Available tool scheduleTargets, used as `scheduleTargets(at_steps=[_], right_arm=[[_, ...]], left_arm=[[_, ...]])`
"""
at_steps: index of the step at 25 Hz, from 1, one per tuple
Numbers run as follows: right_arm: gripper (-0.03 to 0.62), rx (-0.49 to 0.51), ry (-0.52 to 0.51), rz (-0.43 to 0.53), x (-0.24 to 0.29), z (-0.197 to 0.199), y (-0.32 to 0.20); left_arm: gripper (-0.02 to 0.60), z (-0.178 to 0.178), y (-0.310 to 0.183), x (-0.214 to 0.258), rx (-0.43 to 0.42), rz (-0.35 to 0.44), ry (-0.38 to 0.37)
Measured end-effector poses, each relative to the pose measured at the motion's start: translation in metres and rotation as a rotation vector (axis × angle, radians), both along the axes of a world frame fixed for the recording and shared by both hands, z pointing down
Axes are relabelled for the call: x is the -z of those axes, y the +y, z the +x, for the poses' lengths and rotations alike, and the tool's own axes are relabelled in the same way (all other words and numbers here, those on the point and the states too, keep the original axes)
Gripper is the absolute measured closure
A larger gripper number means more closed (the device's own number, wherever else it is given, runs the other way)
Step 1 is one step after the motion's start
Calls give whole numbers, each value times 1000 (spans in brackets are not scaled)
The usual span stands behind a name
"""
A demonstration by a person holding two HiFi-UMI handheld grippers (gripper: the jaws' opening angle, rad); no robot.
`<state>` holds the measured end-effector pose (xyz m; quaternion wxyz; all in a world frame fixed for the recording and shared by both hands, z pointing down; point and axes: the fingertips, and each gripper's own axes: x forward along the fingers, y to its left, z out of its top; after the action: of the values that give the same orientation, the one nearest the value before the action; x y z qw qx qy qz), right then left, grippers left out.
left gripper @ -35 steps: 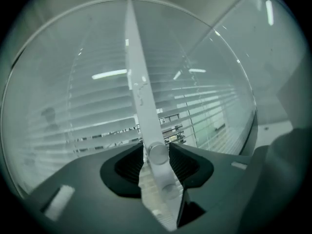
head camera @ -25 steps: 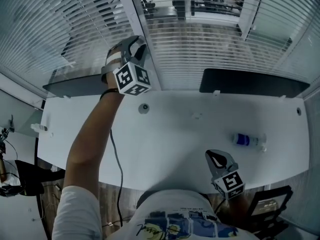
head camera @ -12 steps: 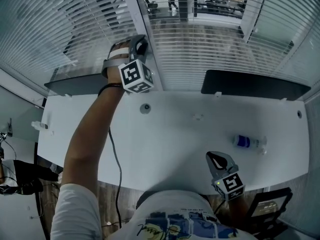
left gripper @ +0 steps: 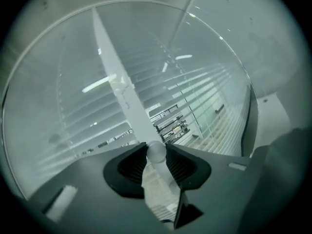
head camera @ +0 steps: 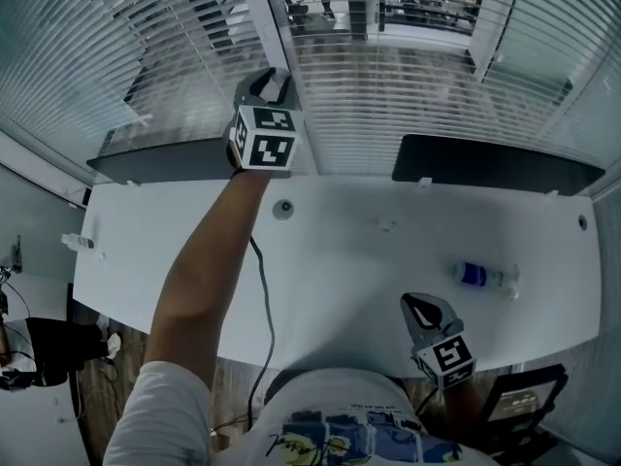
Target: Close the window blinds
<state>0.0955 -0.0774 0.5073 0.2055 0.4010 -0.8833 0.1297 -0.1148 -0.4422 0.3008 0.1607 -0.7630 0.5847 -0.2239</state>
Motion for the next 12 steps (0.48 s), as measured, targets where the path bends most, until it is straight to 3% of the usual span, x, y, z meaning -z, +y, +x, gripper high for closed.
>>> scheduleTargets(at_steps=[3,6,9,12], right_arm=[[591,-6,-6,11,0,1,-2],[591,-8,-7,0,-2,2,0],[591,-7,-2,-8,-3,3,0],[591,-8,2,-5,-3,3,-1]], left_arm=[[454,-7,-1,3,26,-47,261],[454,-8,1,2,38,-81,459],[454,-11,2,2,41,-98,585],[454,-12,2,3,39,-102,627]])
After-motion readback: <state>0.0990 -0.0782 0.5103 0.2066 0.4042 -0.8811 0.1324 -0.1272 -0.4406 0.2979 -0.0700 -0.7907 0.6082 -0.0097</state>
